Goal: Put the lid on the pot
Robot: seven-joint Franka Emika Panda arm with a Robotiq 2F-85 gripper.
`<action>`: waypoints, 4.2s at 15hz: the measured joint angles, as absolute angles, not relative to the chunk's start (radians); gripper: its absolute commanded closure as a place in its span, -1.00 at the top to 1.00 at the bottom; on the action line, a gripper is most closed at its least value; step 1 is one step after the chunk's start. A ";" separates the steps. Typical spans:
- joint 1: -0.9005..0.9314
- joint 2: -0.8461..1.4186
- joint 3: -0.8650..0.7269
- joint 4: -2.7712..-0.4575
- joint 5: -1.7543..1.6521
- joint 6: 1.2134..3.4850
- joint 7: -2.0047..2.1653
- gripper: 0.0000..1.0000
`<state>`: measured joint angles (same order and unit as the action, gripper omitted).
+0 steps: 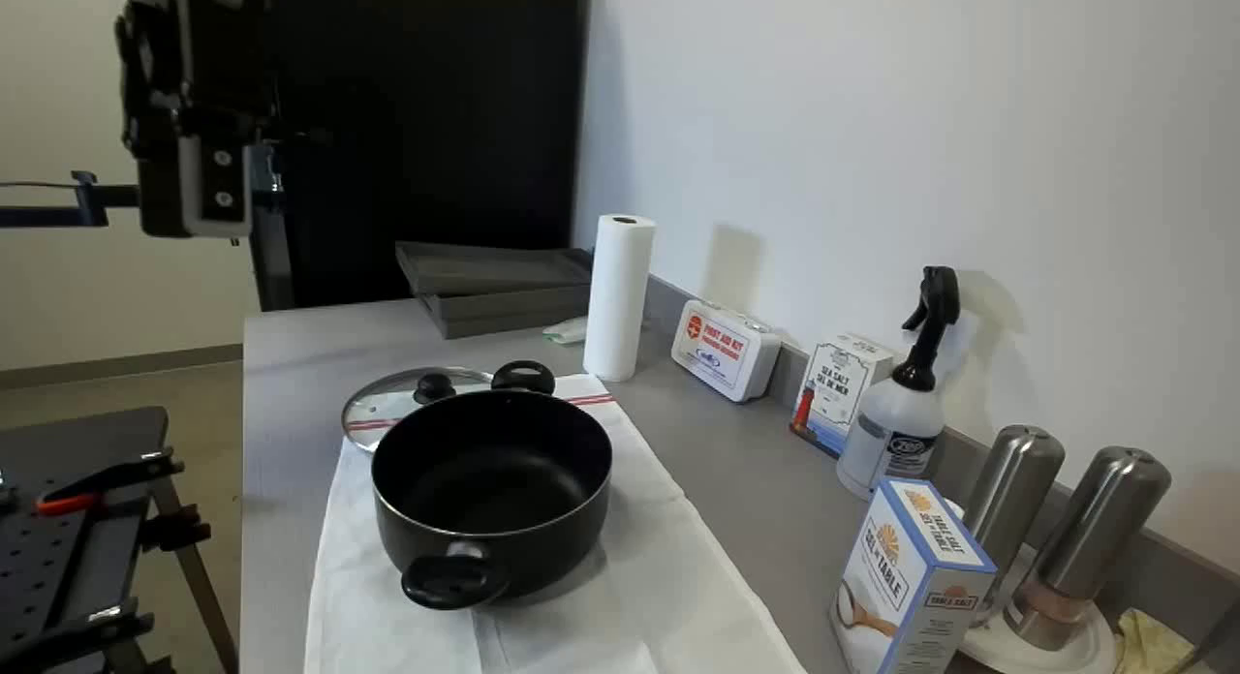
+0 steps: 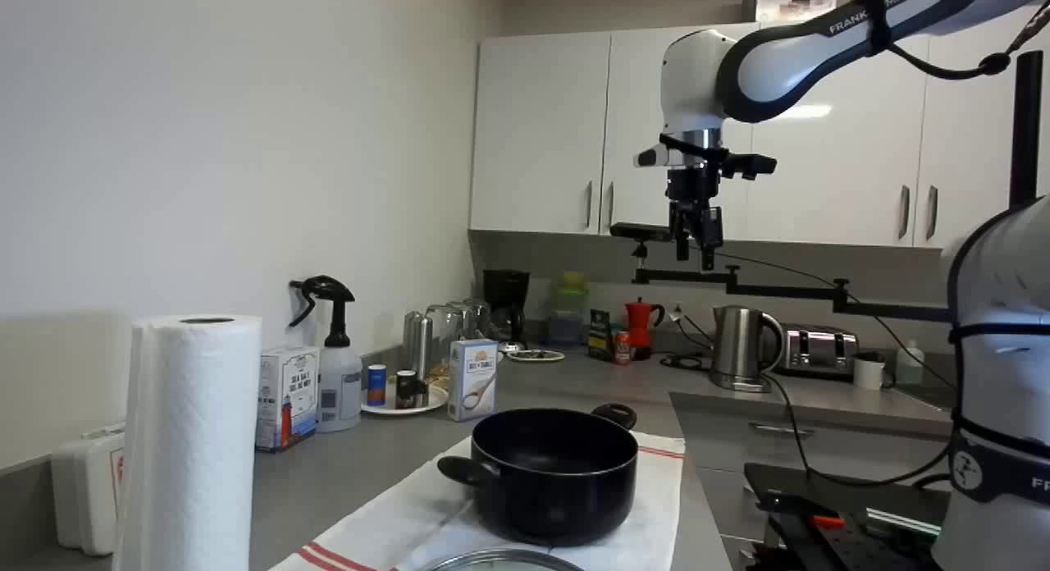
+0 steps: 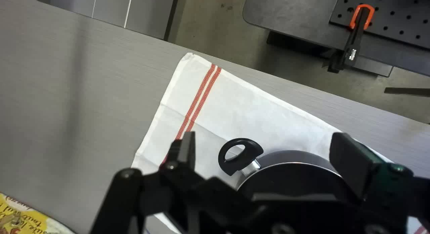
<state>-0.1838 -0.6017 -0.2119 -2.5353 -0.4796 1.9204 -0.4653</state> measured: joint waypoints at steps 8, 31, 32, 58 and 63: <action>-0.184 -0.602 -0.212 -2.535 -0.480 1.920 -0.465 1.00; 0.049 -0.360 -0.170 -2.532 -0.339 2.124 -0.574 1.00; 0.062 -0.330 -0.161 -2.528 -0.324 2.144 -0.594 1.00; 0.080 0.324 0.142 -2.260 -0.257 2.559 -0.887 1.00; 0.079 0.367 0.177 -2.258 -0.257 2.566 -0.942 1.00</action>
